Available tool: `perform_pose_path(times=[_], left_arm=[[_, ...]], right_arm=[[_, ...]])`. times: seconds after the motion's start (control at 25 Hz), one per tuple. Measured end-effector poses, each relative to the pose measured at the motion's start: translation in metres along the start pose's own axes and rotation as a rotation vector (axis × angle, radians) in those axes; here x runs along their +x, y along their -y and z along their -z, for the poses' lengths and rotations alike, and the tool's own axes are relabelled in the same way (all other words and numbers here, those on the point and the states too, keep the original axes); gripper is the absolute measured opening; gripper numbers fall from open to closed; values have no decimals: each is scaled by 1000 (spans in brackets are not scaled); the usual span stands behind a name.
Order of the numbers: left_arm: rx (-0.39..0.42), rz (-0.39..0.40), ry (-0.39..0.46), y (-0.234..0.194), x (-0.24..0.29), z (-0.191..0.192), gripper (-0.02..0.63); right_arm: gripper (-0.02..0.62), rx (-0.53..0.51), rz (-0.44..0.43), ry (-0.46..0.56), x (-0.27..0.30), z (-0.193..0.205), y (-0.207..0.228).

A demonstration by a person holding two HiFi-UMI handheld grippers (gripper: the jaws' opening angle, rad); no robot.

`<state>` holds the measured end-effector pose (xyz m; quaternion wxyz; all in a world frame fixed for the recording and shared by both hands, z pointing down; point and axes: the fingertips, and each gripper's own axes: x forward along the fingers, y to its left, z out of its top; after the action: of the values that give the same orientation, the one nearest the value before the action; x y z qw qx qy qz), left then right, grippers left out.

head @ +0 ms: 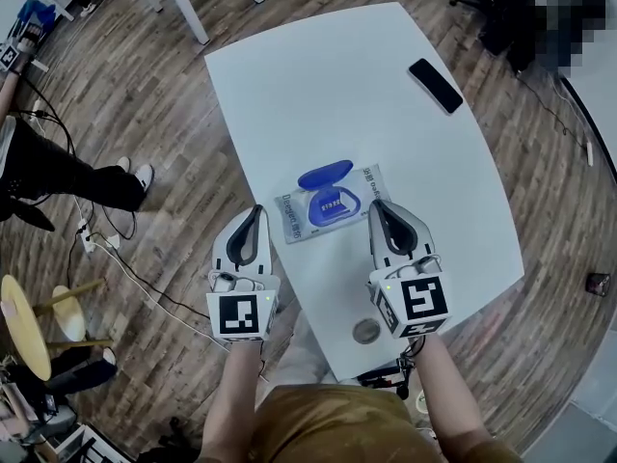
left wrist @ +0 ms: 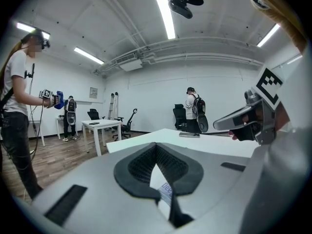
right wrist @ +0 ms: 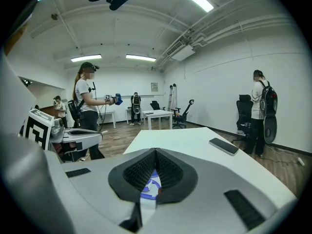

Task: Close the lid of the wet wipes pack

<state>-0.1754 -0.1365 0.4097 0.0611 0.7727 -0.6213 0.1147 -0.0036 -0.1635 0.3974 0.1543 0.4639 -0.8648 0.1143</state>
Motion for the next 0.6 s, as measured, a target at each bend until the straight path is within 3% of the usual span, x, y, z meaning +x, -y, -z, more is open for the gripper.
perform_pose_path(times=[0.6], left_arm=[[-5, 30, -40, -13, 37, 20, 6]], right_arm=[[3, -12, -2, -18, 29, 1, -3]])
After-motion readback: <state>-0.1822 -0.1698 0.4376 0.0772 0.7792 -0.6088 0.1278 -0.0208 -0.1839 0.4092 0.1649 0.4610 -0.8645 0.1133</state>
